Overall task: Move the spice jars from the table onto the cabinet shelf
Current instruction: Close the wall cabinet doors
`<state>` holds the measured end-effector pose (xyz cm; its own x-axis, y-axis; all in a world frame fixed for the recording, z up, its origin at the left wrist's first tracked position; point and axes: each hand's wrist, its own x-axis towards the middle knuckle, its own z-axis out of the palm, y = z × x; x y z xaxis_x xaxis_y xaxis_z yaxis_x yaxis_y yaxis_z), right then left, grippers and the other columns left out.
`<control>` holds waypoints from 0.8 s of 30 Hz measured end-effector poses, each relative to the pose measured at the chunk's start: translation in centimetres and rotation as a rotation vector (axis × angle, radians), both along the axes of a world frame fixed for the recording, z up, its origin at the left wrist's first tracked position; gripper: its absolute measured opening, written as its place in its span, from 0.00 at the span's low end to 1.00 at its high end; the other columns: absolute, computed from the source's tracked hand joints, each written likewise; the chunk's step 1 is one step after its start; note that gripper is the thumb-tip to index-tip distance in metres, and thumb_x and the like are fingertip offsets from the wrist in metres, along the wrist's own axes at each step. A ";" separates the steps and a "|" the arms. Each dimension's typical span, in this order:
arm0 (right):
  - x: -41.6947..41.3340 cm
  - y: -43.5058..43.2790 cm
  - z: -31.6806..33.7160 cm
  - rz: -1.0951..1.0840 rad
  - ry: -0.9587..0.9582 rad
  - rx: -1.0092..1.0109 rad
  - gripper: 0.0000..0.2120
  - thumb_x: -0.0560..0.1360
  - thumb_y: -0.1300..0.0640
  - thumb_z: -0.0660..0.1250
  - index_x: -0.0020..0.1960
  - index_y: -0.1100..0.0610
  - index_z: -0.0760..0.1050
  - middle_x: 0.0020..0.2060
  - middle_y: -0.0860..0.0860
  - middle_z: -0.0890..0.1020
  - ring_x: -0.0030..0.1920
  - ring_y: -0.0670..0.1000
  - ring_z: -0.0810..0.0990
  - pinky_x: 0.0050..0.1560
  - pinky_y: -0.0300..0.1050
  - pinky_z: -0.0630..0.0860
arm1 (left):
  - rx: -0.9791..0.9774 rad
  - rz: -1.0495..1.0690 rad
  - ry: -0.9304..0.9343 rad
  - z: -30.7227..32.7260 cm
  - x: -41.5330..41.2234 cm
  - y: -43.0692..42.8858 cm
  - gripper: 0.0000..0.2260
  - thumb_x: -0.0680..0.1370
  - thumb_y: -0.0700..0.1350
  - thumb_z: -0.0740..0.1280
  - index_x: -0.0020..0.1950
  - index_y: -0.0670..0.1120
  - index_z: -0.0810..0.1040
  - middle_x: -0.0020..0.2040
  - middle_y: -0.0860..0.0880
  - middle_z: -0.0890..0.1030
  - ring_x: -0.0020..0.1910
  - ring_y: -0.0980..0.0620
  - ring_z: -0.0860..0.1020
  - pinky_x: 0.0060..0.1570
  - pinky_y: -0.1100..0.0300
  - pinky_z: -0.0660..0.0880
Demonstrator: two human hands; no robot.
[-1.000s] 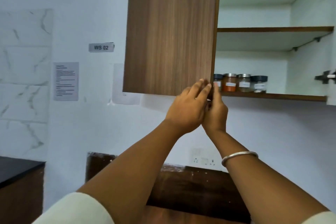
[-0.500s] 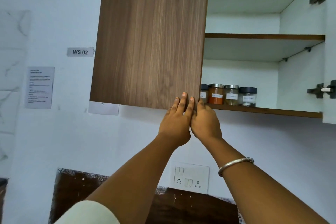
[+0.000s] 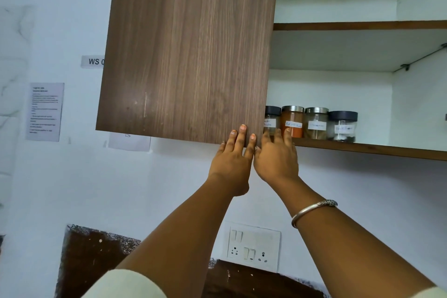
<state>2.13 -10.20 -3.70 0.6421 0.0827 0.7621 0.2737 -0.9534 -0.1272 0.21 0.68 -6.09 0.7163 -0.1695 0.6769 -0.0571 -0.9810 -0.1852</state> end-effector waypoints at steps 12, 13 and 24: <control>3.5 -0.4 -0.7 -0.065 -0.141 -0.142 0.31 0.79 0.48 0.57 0.76 0.57 0.50 0.75 0.58 0.58 0.75 0.60 0.52 0.72 0.60 0.53 | -0.004 0.023 -0.019 -0.6 2.5 -0.4 0.50 0.70 0.57 0.68 0.74 0.47 0.32 0.74 0.43 0.30 0.73 0.41 0.32 0.72 0.48 0.42; 3.4 -0.4 -0.6 -0.066 -0.141 -0.145 0.30 0.79 0.47 0.57 0.76 0.57 0.51 0.75 0.58 0.58 0.75 0.60 0.52 0.71 0.60 0.54 | -0.004 0.022 -0.011 -0.5 2.3 -0.4 0.50 0.70 0.56 0.68 0.74 0.47 0.32 0.74 0.43 0.30 0.73 0.41 0.32 0.73 0.48 0.43; 0.0 -0.6 -1.0 0.035 0.206 -0.075 0.53 0.70 0.40 0.69 0.75 0.53 0.33 0.76 0.56 0.38 0.75 0.58 0.36 0.72 0.62 0.49 | -0.039 -0.037 0.217 1.7 -0.6 -0.4 0.45 0.73 0.57 0.67 0.76 0.47 0.37 0.76 0.43 0.36 0.75 0.38 0.41 0.72 0.42 0.48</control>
<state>2.15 -10.79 -4.70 0.7795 0.1587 0.6060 0.2821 -0.9527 -0.1133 -0.37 0.25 -4.35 0.8398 -0.1749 0.5140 -0.1273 -0.9837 -0.1268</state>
